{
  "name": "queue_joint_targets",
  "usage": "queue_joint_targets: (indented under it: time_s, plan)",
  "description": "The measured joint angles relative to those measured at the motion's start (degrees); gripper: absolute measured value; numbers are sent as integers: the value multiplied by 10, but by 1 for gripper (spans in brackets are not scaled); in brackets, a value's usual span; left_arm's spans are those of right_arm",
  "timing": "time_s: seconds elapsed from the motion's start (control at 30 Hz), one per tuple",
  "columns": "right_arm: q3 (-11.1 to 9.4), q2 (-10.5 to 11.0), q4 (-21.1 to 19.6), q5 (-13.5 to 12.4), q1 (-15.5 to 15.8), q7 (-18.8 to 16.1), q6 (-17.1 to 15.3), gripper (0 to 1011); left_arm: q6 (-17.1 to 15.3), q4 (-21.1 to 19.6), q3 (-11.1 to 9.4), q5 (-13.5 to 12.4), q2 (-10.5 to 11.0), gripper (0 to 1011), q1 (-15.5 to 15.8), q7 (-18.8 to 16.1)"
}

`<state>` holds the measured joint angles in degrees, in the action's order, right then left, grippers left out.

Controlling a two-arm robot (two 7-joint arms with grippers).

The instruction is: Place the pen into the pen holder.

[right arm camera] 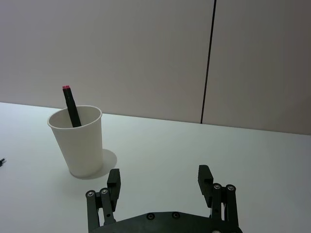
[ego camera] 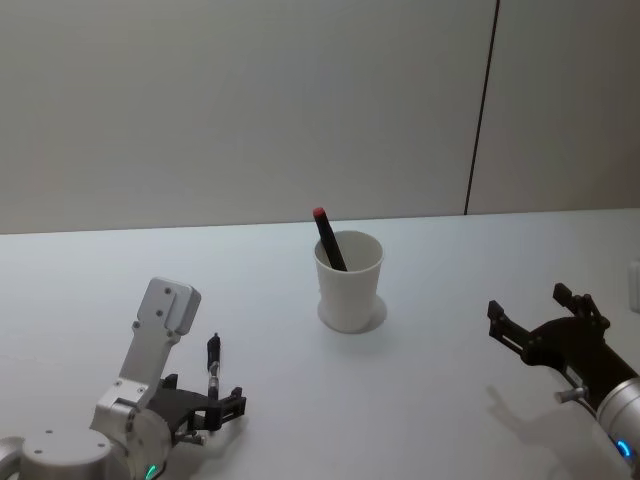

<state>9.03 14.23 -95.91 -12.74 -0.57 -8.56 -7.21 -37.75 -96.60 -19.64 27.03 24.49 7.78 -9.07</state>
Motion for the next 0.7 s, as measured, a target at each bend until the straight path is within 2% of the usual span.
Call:
queue_joint_targets:
  time_s: [0.17,0.3,0.7]
  plan:
    - [0,0,0,0,0,0,0,1002,-5,4,0,-3,-3,992,3,7]
    - [0,0,0,0,0,0,0,1002,-8,6,1,-4,-5,926,5,10]
    - [0,0,0,0,0,0,0,1001,-15,12,5,-1,-13,561,7,7]
